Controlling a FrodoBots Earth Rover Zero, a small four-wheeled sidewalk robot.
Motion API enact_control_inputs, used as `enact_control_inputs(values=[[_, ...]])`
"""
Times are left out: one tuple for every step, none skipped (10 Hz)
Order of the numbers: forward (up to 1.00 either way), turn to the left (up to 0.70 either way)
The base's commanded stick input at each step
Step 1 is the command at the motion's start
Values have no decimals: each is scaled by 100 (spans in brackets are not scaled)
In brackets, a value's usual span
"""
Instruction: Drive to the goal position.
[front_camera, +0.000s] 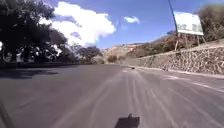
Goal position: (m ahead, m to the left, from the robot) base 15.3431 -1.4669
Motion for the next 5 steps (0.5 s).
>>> enact_control_inputs(values=[[50, 39], [50, 37], [50, 14], [50, 0], [50, 0]])
